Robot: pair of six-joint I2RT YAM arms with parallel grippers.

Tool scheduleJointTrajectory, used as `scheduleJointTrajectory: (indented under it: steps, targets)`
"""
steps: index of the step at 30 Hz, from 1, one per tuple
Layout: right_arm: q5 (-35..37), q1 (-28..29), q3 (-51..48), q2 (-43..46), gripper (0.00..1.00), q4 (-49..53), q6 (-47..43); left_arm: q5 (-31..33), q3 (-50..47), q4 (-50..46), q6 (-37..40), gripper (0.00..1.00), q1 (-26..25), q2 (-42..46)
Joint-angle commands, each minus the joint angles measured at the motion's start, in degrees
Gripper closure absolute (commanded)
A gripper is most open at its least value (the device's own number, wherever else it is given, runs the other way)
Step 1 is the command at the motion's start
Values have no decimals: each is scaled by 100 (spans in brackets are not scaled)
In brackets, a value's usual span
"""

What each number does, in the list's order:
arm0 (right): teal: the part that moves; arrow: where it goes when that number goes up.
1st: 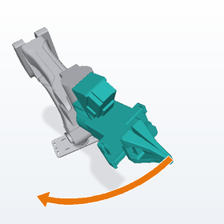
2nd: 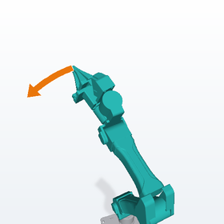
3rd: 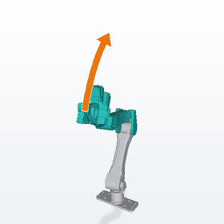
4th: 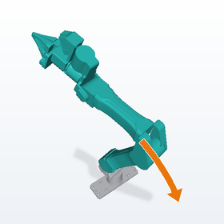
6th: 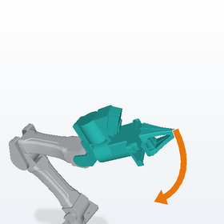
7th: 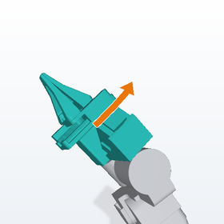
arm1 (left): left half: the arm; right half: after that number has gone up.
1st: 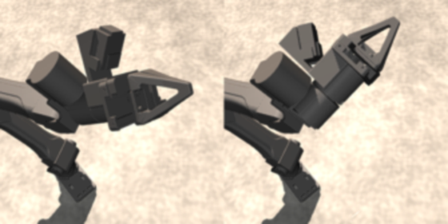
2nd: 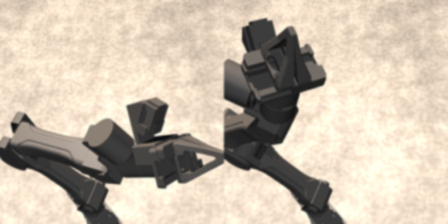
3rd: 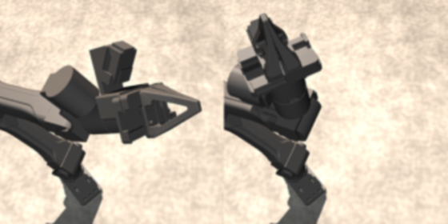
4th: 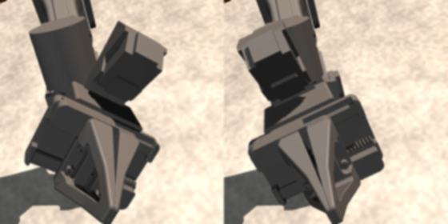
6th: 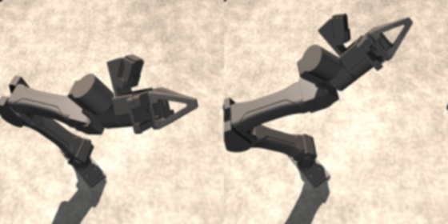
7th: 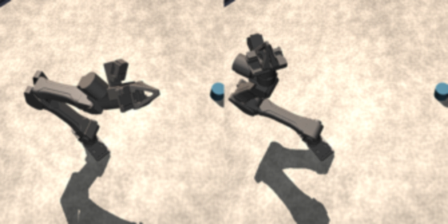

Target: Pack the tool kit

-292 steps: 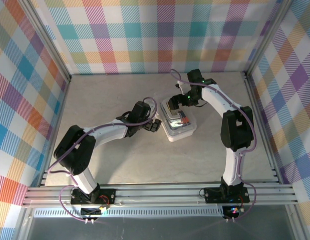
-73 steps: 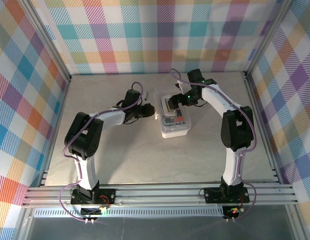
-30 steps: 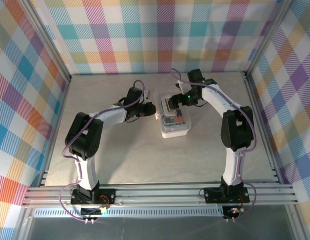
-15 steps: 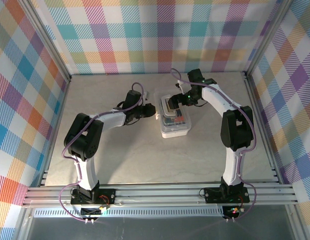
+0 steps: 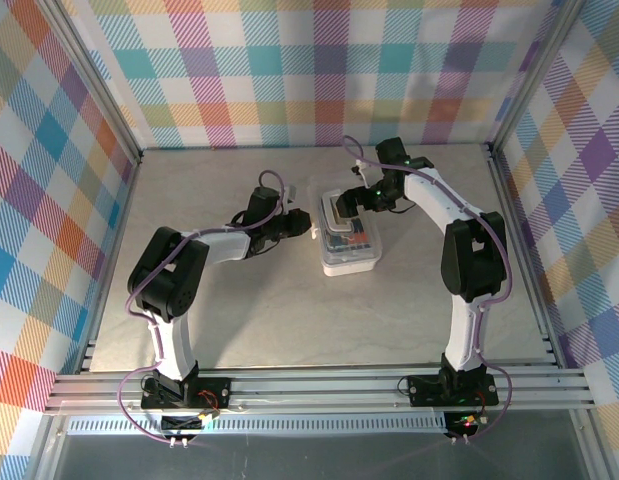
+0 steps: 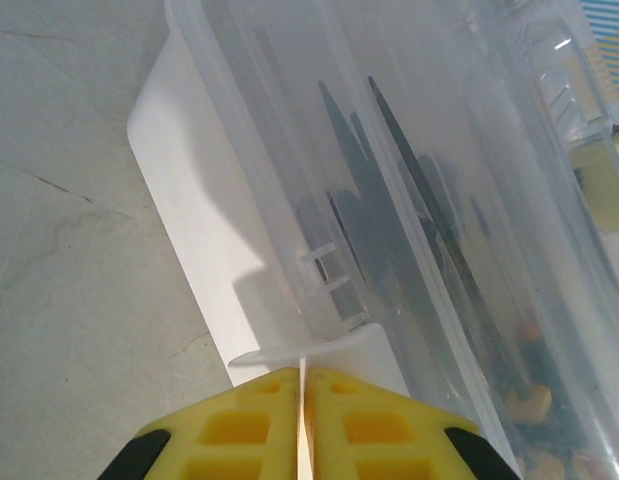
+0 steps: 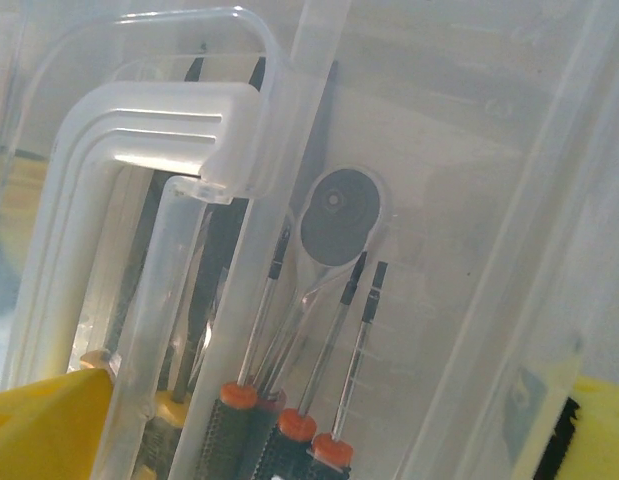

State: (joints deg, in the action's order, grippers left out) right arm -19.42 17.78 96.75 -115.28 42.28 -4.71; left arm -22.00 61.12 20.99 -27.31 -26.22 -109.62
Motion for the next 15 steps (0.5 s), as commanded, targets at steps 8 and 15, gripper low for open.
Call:
scheduleJointTrajectory:
  steps: [8,15]
  targets:
    - [-969,98,-168,-73,1,382,410,-709,-342,1380,-660,90,-322,-677]
    - [-1245,107,-307,-38,1,184,734,-806,-466,2155,-1074,91,-340,-1004]
